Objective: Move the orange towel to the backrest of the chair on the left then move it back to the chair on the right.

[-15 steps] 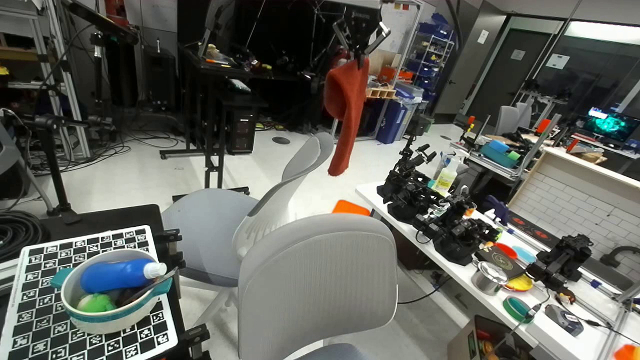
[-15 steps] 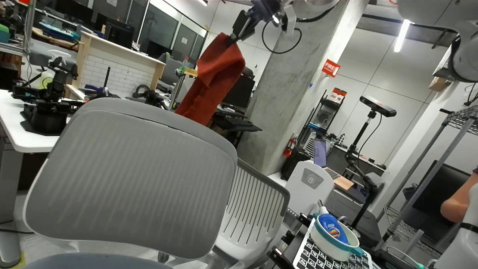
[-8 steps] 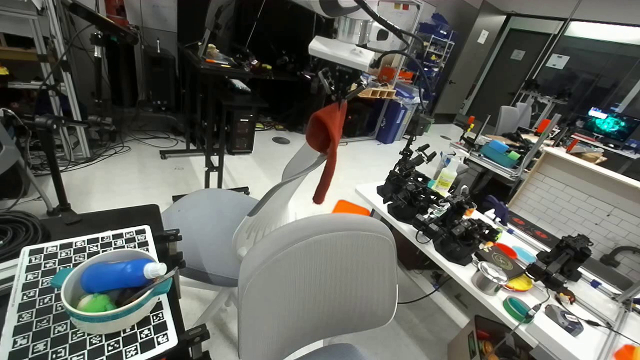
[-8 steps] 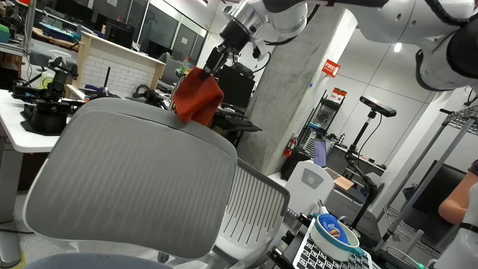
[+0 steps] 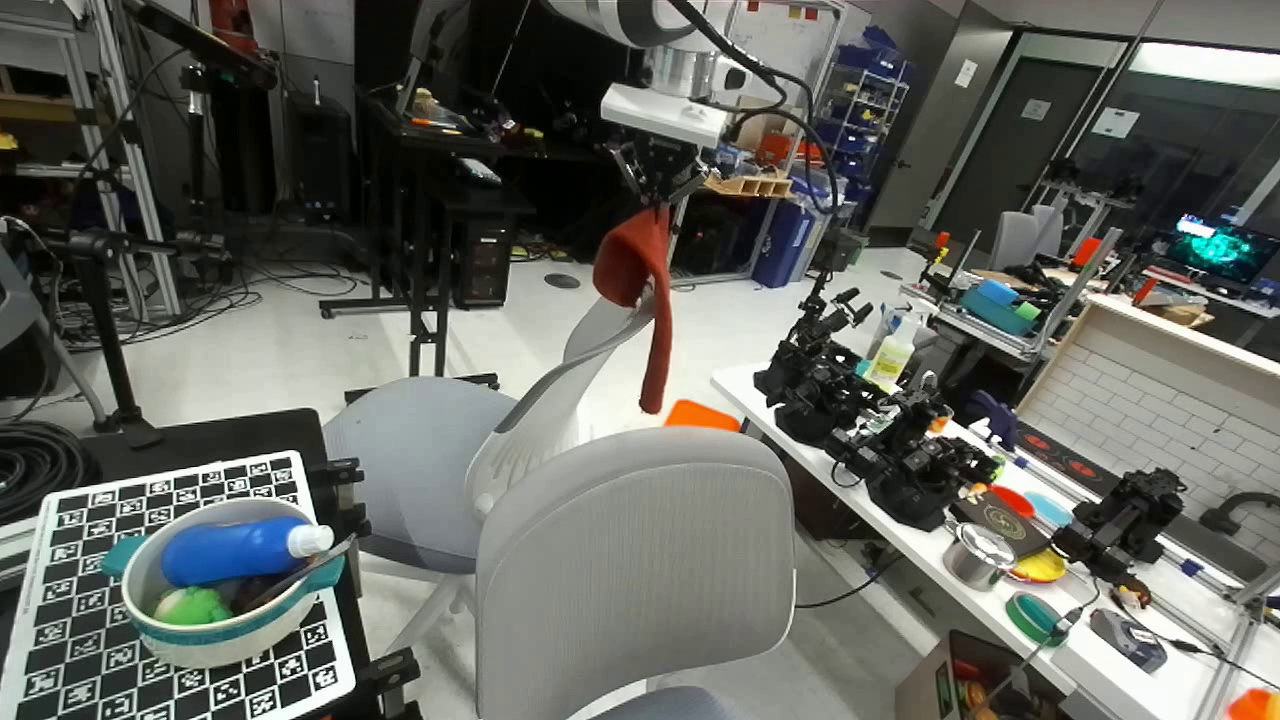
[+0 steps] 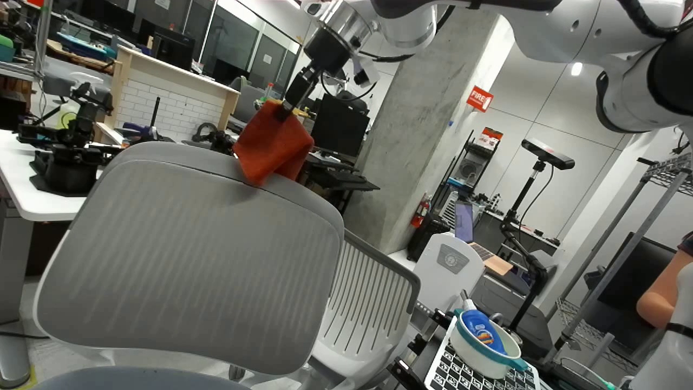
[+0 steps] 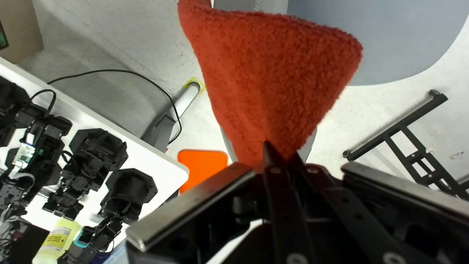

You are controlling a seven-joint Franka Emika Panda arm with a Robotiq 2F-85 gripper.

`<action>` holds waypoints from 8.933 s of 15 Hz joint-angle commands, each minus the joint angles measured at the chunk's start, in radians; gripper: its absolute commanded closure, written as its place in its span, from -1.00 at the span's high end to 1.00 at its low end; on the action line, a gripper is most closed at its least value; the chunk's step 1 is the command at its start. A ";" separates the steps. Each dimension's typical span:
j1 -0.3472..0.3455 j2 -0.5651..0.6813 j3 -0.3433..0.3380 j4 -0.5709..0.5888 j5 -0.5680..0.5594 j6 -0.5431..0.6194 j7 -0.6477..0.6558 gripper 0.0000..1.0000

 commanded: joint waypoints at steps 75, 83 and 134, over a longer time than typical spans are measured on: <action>-0.262 -0.311 -0.078 -0.162 0.046 0.134 0.006 -0.95; -0.268 -0.376 -0.144 -0.381 0.022 0.177 0.046 -0.95; -0.083 -0.257 -0.128 -0.561 -0.132 0.280 0.283 -0.95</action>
